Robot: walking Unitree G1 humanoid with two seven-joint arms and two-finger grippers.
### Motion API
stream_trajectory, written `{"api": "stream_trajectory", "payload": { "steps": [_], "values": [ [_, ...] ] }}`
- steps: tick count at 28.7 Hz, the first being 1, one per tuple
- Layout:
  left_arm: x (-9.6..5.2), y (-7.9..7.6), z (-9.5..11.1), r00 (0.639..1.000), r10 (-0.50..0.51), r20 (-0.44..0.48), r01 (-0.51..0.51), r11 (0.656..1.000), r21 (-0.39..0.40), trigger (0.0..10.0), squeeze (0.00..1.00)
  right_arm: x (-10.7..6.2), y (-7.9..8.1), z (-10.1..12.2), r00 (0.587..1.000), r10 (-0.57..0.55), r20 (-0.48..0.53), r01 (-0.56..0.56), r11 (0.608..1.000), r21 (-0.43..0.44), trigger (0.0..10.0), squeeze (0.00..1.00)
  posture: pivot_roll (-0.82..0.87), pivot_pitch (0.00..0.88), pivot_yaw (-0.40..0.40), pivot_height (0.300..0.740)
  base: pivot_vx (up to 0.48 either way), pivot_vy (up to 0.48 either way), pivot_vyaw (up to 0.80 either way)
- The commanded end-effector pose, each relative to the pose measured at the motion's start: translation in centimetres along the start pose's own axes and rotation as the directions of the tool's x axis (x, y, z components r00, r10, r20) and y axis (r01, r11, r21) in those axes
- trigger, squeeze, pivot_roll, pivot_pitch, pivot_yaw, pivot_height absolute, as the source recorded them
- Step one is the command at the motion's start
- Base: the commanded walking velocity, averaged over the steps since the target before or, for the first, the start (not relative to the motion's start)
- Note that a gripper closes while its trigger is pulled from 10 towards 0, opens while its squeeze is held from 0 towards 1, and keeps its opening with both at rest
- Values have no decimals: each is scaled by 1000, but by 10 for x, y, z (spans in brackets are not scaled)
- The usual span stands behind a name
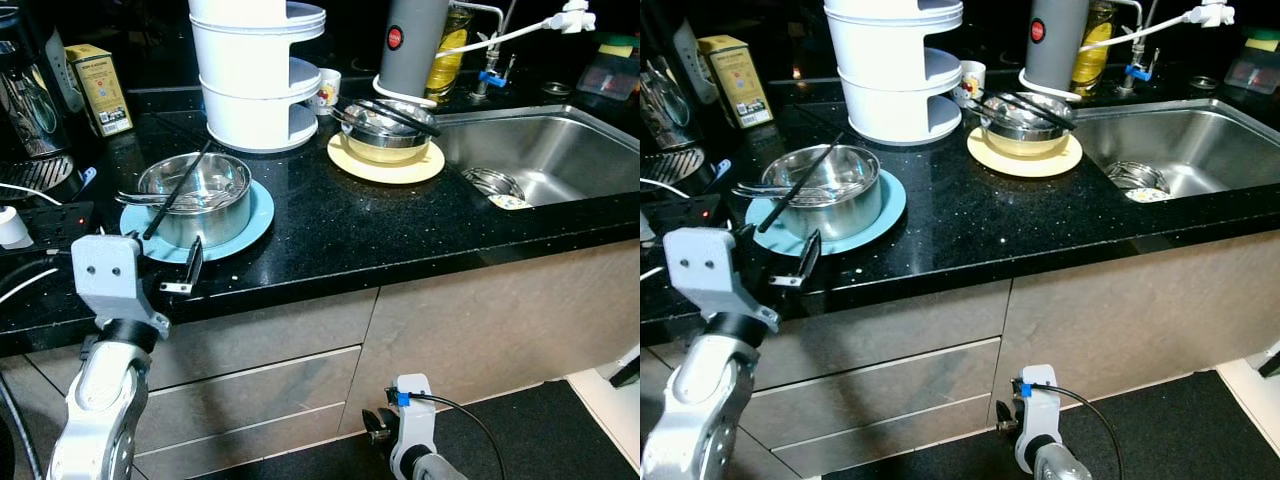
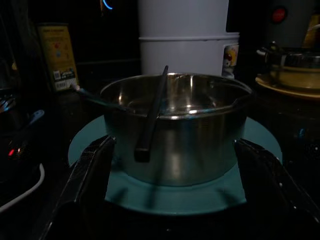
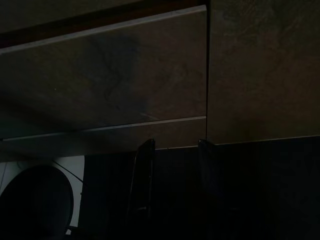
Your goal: Kitchen organization
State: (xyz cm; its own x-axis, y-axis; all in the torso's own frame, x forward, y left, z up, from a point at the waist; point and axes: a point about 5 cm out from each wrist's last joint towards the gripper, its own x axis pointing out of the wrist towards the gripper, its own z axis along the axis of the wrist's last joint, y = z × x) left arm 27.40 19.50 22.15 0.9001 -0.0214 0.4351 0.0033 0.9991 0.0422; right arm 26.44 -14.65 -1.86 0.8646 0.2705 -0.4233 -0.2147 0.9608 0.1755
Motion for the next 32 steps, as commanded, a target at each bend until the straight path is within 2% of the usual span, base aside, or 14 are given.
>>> {"api": "stream_trajectory", "payload": {
  "steps": [1,15,17,18,19,20,21,25,27,28,29,30,31,32],
  "values": [
    [4,2,2,1000,-12,18,11,1000,6,10000,0,-1,0,-2,1000,1,-4,-1,1000,-6,10000,0,-54,133,-29,740,0,0,0],
    [9,1,5,999,-9,48,9,1000,3,9333,0,-2,-1,-3,1000,0,-6,0,1000,-6,10000,0,-57,135,-31,740,0,0,0],
    [9,2,4,999,0,49,0,1000,6,3882,0,-2,-1,-3,1000,1,-7,-1,1000,-6,10000,0,-56,135,-32,740,0,0,0],
    [9,2,4,999,0,49,0,1000,6,3882,0,-2,-1,-3,1000,1,-7,-1,1000,-6,10000,0,-56,135,-32,740,0,0,0],
    [9,7,1,999,23,31,-24,999,25,6353,0,-2,0,-3,1000,2,-7,-2,1000,-7,10000,0,-56,136,-33,740,0,0,0],
    [9,7,1,999,23,31,-24,999,25,6353,0,-2,0,-3,1000,2,-7,-2,1000,-7,10000,0,-56,136,-33,740,0,0,0],
    [9,9,0,999,37,24,-38,999,29,10000,0,-1,0,-3,1000,3,-7,-3,1000,-7,10000,0,-56,136,-33,740,0,0,0],
    [9,13,-2,999,52,12,-53,998,39,10000,0,-1,0,-3,1000,4,-7,-4,1000,-8,10000,0,-56,136,-33,740,0,0,0],
    [10,13,-2,998,56,12,-56,998,36,1765,0,-1,0,-3,1000,4,-8,-4,1000,-7,10000,0,-56,136,-33,740,0,0,0],
    [10,14,-2,998,56,14,-57,998,34,118,0,-1,0,-3,1000,4,-8,-4,1000,-7,10000,0,-56,136,-33,740,0,0,0],
    [10,14,-2,998,56,14,-57,998,34,118,0,-1,0,-3,1000,4,-8,-4,1000,-7,10000,0,-56,136,-33,740,0,0,0],
    [10,14,-2,998,56,15,-56,998,34,1804,0,-2,0,-3,1000,3,-9,-3,1000,-7,10000,0,-56,136,-33,740,0,0,0],
    [10,14,-2,998,56,15,-57,998,36,10000,0,-2,0,-3,1000,3,-10,-3,1000,-7,10000,0,-56,136,-33,740,0,0,0],
    [10,14,-2,998,56,15,-57,998,36,10000,0,-2,0,-3,1000,3,-10,-3,1000,-7,10000,0,-56,136,-33,740,0,0,0]
  ]
}}
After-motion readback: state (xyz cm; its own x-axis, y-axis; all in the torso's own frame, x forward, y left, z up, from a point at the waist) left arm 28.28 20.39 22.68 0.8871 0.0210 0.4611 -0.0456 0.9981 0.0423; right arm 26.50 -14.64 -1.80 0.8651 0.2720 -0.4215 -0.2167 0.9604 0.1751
